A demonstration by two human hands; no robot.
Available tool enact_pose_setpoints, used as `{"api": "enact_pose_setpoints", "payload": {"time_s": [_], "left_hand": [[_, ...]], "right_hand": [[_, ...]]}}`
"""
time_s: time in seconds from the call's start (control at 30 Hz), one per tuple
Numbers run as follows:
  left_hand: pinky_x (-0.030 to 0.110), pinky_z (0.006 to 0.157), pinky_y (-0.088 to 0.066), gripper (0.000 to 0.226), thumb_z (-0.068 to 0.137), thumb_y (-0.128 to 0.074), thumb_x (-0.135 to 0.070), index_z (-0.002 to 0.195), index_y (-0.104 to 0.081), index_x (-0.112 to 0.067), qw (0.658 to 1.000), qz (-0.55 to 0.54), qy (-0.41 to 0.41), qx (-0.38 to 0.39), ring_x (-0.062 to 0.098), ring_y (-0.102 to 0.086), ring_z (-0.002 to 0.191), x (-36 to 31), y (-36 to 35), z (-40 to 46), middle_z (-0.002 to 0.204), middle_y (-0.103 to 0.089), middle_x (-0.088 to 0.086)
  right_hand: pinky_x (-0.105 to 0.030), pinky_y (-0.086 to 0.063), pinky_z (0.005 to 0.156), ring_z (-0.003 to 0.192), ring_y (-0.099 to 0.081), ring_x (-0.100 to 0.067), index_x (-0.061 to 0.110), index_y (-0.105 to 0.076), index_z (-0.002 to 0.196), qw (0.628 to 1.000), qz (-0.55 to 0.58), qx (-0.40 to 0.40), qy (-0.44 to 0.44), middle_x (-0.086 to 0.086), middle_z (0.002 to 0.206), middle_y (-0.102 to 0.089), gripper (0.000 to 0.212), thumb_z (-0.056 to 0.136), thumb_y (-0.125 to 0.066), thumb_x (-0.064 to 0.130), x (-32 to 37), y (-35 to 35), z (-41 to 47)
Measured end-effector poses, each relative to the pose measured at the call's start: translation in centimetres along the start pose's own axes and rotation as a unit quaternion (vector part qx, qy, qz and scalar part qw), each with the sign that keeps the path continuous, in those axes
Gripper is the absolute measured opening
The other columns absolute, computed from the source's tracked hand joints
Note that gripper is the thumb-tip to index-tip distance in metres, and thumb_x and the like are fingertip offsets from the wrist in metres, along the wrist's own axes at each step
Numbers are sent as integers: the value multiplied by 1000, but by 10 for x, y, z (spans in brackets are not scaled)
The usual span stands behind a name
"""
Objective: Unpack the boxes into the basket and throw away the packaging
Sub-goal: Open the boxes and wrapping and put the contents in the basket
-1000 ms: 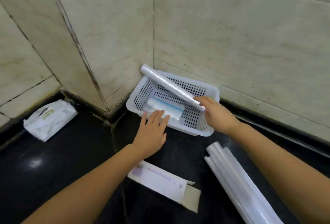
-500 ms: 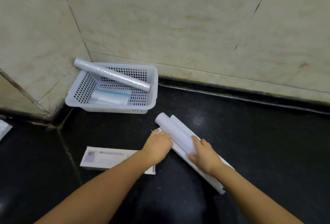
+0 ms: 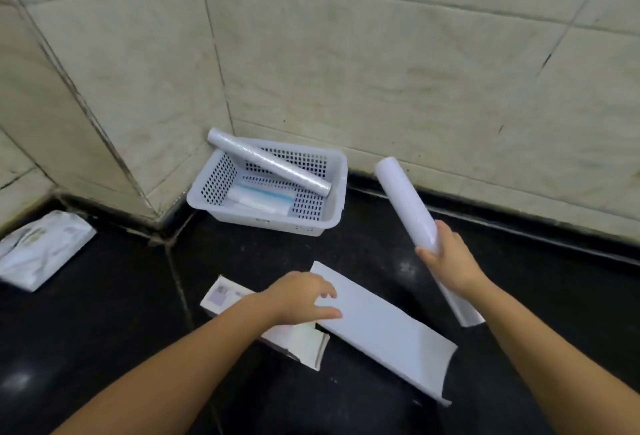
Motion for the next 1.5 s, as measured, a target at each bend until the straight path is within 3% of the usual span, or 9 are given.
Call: {"api": "enact_pose_setpoints", "payload": {"time_s": [0.07, 0.17, 0.33, 0.63, 0.77, 1.07, 1.27, 1.4, 1.5], "left_hand": [[31, 95, -44, 40, 88, -50, -48, 119, -60, -24, 989, -51, 12, -138, 14, -56, 109, 22, 35, -2, 116, -64, -3], [35, 93, -43, 37, 92, -47, -40, 122, -56, -19, 958, 2, 54, -281, 19, -53, 110, 65, 78, 0, 117, -61, 2], [43, 105, -28, 47, 94, -38, -47, 126, -52, -15, 958, 116, 163, -205, 27, -50, 117, 134, 80, 11, 123, -59, 8], [43, 112, -21, 59, 89, -21, -51, 110, -59, -12, 937, 121, 96, -314, 26, -53, 104, 153, 56, 11, 104, -60, 7], [42, 114, -14, 51, 91, -27, -49, 109, -59, -13, 932, 114, 78, -335, 24, -54, 102, 156, 53, 13, 102, -59, 4], [45, 114, -18, 40, 89, -37, -47, 103, -59, -16, 930, 105, 55, -348, 22, -55, 98, 172, 55, 21, 96, -58, 1], [43, 116, -3, 46, 94, -33, -50, 121, -49, -16, 961, 91, 83, -248, 21, -44, 115, 168, 67, 17, 115, -53, 2], [43, 112, -17, 48, 95, -33, -49, 129, -46, -18, 967, 78, 94, -222, 23, -40, 122, 145, 88, 20, 128, -51, 5], [39, 108, -24, 42, 95, -37, -45, 127, -47, -20, 964, 62, 29, -255, 23, -43, 120, 97, 99, 36, 127, -53, 4]], "right_hand": [[-36, -42, 75, 100, -53, -32, 15, -36, 133, 998, 2, -11, 65, -17, 118, -53, 55, 85, -60, 28, 33, 9, 14], [-44, -46, 87, 108, -51, -30, 19, -35, 136, 988, 3, -15, 152, -13, 126, -53, 56, 86, -59, 26, 88, 17, 33], [-49, -47, 94, 113, -52, -29, 24, -30, 141, 971, -3, 1, 240, -12, 131, -51, 64, 85, -60, 23, 189, -1, 73], [-48, -46, 90, 109, -51, -35, 20, -27, 142, 957, -84, 40, 276, -18, 128, -51, 63, 88, -58, 25, 277, -114, 146], [-43, -45, 84, 100, -51, -32, 17, -37, 135, 965, -64, 18, 253, -16, 118, -55, 54, 85, -58, 18, 266, -156, 157], [-51, -27, 107, 131, -32, -31, 25, -32, 137, 969, -147, -6, 197, -12, 144, -33, 61, 84, -60, 31, 247, -167, 169], [-51, -26, 110, 138, -26, -32, 21, -17, 147, 974, -126, 23, 186, -13, 150, -28, 71, 90, -52, 43, 232, -115, 149], [-52, -32, 108, 135, -31, -32, 20, -18, 147, 981, -99, -17, 163, -13, 148, -32, 68, 91, -52, 39, 195, -56, 117], [-51, -33, 108, 135, -31, -31, 19, -22, 146, 987, -93, -52, 122, -13, 148, -34, 64, 92, -52, 37, 148, -18, 83]]}}
Point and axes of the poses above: each hand's wrist, its own z-axis towards the middle knuckle, its own y-axis out of the back of the hand, x = y × z, the point moved 2 cm from there along z, towards the middle knuckle
